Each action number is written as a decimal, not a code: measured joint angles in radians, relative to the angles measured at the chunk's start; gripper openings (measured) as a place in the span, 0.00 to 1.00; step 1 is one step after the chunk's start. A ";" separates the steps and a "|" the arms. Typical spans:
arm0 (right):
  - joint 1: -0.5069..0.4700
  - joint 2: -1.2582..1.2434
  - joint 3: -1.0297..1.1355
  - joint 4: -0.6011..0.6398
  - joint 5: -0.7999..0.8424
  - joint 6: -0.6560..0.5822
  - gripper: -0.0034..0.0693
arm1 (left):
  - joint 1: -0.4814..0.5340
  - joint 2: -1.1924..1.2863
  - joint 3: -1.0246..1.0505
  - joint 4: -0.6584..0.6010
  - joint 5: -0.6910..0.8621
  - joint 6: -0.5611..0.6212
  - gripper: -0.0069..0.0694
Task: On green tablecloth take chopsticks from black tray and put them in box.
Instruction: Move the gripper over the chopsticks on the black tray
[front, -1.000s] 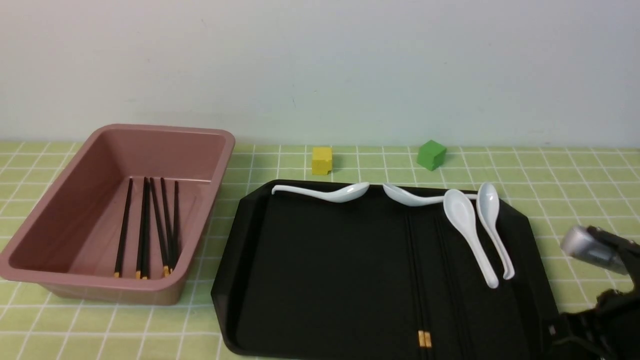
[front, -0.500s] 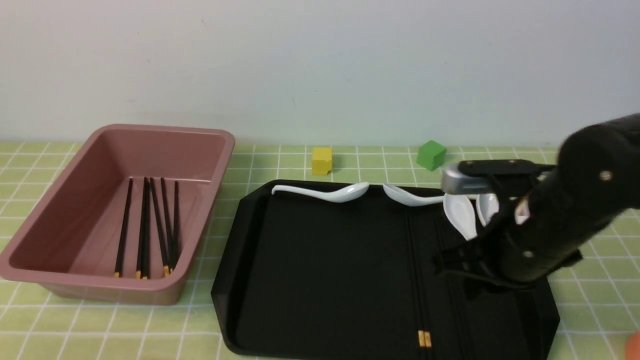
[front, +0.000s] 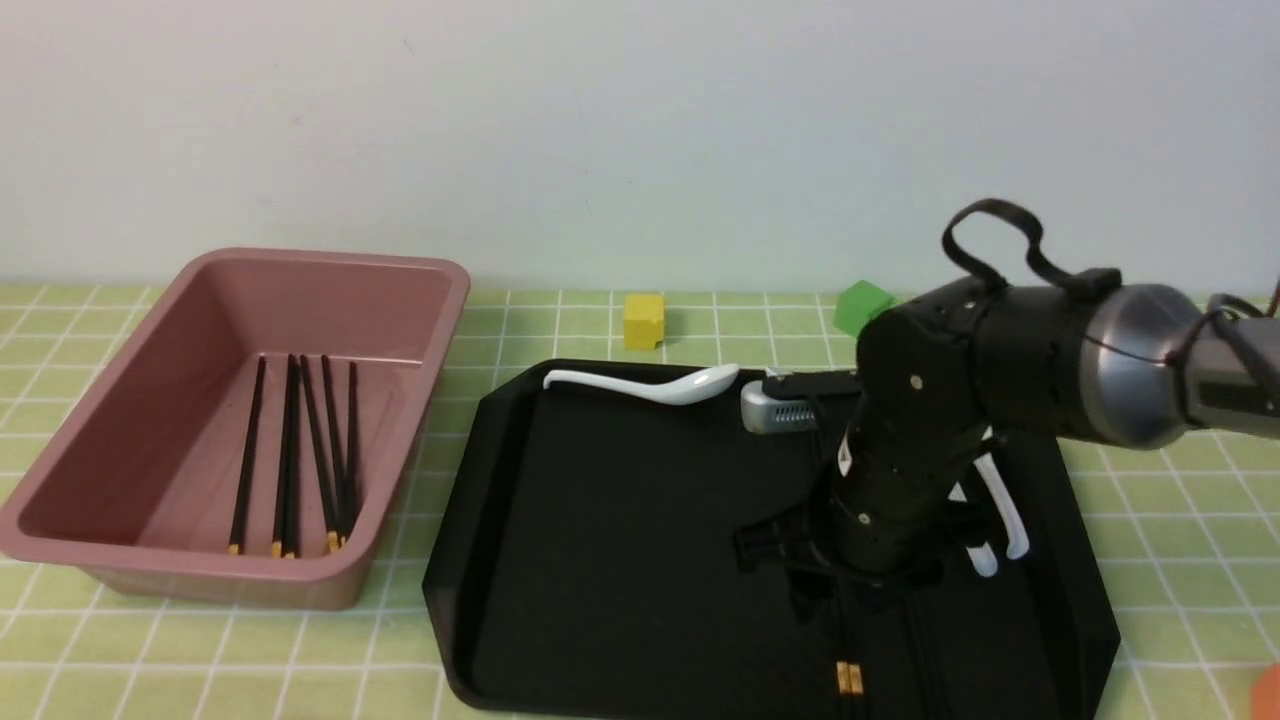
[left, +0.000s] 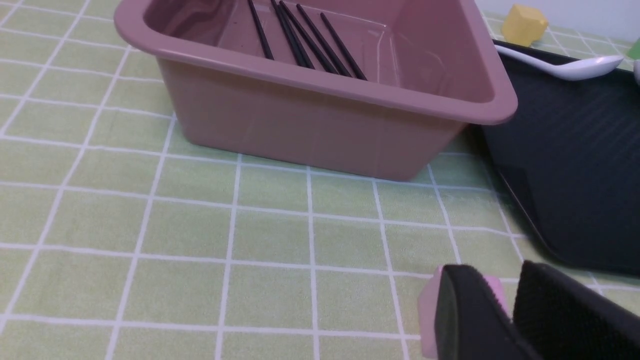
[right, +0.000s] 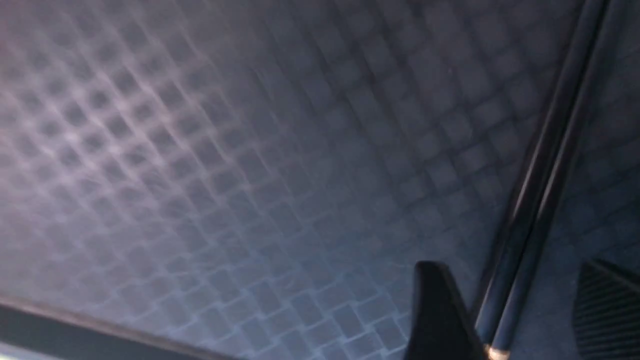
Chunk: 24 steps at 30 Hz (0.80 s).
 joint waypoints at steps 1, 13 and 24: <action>0.000 0.009 -0.001 0.000 0.002 0.001 0.57 | 0.000 0.000 0.000 0.000 0.000 0.000 0.31; 0.000 0.057 -0.004 -0.004 0.008 0.002 0.47 | 0.000 0.000 0.000 0.001 0.000 0.000 0.33; 0.000 0.064 -0.014 -0.027 0.056 0.001 0.24 | 0.000 0.000 0.000 0.001 0.000 0.000 0.33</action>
